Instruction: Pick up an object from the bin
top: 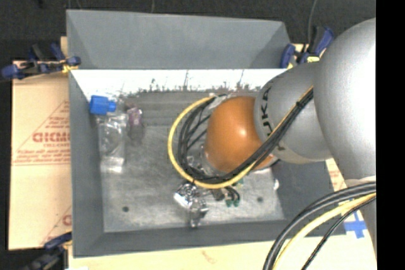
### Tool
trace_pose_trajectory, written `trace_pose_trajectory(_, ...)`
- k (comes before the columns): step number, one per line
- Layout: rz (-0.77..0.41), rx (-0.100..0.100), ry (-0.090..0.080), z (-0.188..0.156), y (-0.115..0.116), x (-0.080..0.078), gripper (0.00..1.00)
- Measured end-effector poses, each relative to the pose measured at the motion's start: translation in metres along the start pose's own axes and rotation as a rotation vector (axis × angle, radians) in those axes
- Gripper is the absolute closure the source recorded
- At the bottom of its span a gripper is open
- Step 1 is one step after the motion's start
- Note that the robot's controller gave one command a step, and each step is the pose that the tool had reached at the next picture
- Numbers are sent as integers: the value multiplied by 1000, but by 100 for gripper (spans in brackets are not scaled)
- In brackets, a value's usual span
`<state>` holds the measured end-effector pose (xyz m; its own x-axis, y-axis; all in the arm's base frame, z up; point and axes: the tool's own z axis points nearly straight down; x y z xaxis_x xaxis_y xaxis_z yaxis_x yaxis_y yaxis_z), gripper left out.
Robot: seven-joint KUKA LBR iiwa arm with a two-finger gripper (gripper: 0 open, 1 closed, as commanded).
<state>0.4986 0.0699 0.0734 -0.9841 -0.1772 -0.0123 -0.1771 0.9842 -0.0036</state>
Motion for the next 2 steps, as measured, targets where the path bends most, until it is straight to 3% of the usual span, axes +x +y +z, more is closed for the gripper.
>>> trace_pose_trajectory(1, 5, -2, 4, -2, -1, -2, 0)
trace_pose_trajectory(2, 7, -2, -5, -4, -1, -5, 100)
